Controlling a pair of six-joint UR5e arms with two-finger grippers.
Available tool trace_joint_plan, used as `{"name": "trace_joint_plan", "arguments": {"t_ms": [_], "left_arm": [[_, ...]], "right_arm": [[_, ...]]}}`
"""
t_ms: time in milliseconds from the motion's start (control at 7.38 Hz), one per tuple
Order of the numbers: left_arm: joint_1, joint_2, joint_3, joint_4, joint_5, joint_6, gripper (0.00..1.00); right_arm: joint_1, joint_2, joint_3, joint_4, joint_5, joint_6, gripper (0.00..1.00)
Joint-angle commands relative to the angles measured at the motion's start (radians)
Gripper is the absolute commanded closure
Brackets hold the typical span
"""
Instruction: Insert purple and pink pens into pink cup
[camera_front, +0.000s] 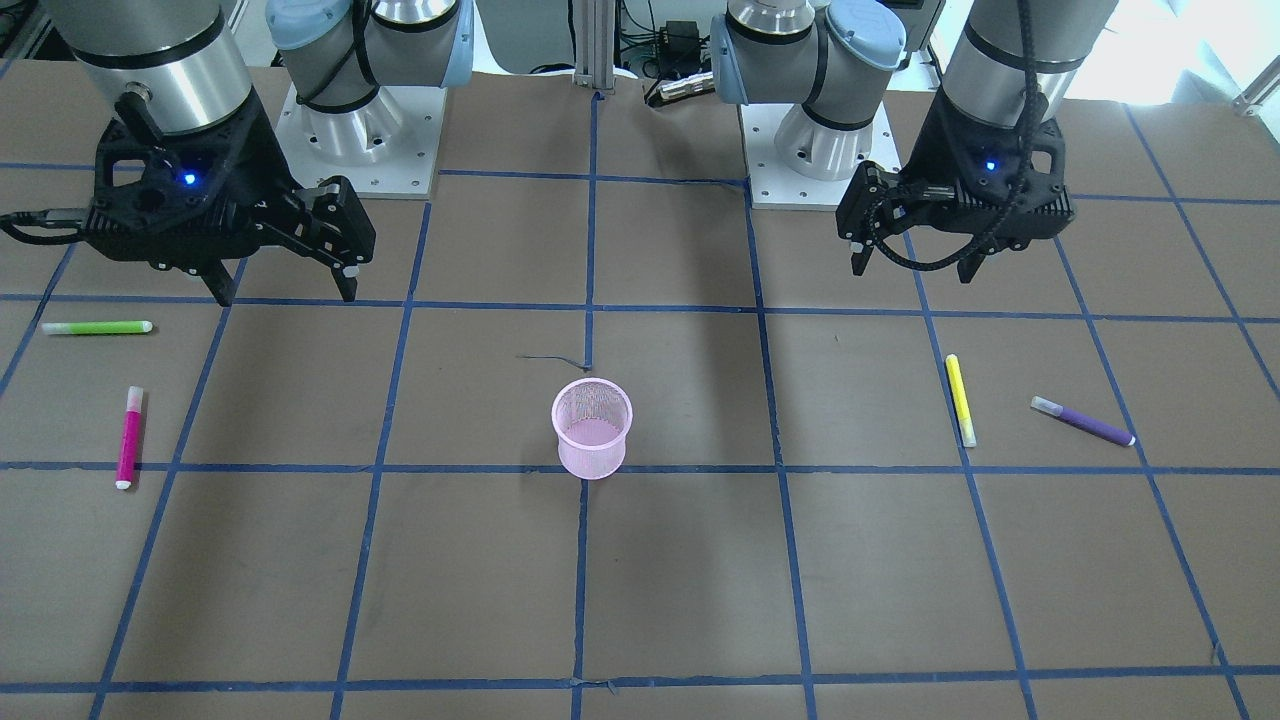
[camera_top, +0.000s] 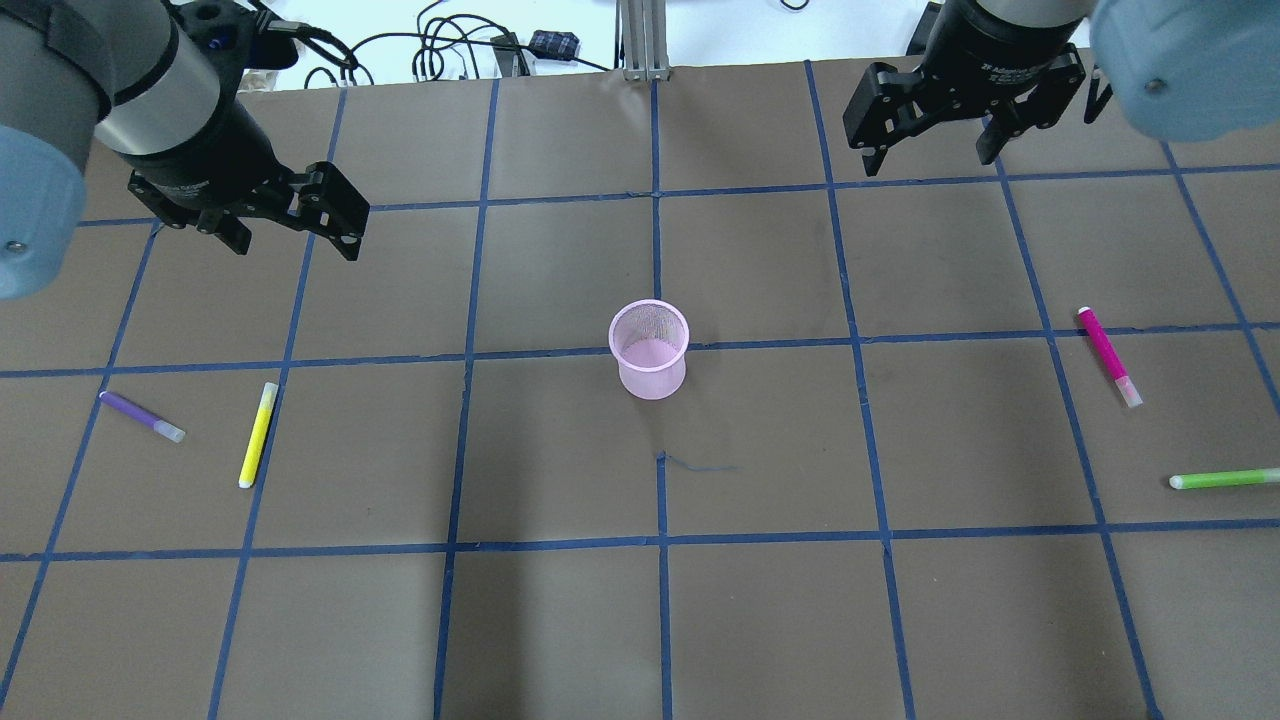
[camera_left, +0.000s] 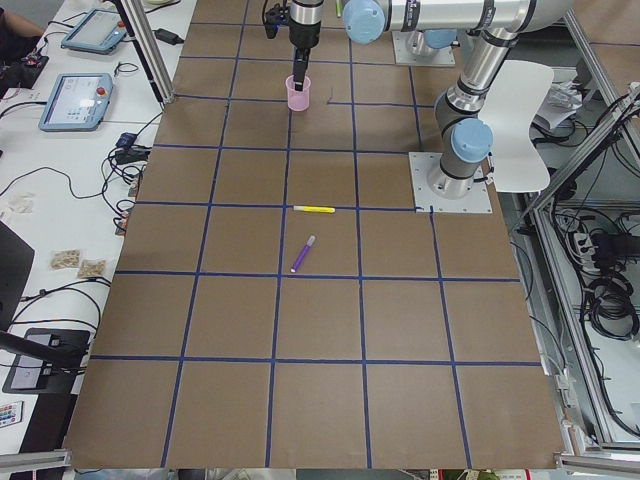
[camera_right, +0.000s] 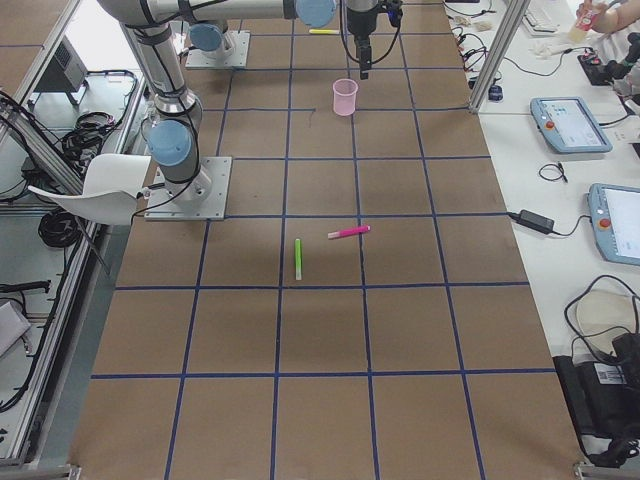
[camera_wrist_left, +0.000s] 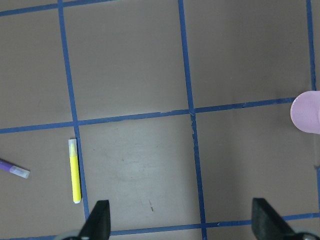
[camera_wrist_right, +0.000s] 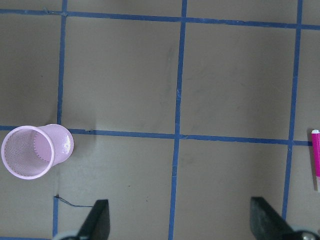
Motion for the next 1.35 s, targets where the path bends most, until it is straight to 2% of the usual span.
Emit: {"name": "trace_joint_plan", "arguments": {"t_ms": [0,542,677,948,1219], "left_arm": [[-0.001,0.001,0.001,0.0,0.0,0.0,0.0],[0.0,0.001,0.001,0.0,0.002,0.0,0.0],[0.0,0.001,0.001,0.0,0.002,0.0,0.0],[0.005,0.001,0.001,0.0,0.002,0.003,0.0],[0.006,0.001,-0.003,-0.003,0.006,0.008,0.0]], "right_arm": [[0.0,0.0,0.0,0.001,-0.002,0.0,0.0],[-0.037,0.011,0.024,-0.001,0.003,-0.047,0.0],[-0.064,0.018,0.069,-0.018,0.008,-0.063,0.0],[-0.22,0.064,0.232,-0.21,-0.005,-0.211,0.0],[-0.389,0.112,0.394,-0.464,-0.006,-0.511,0.0]]}}
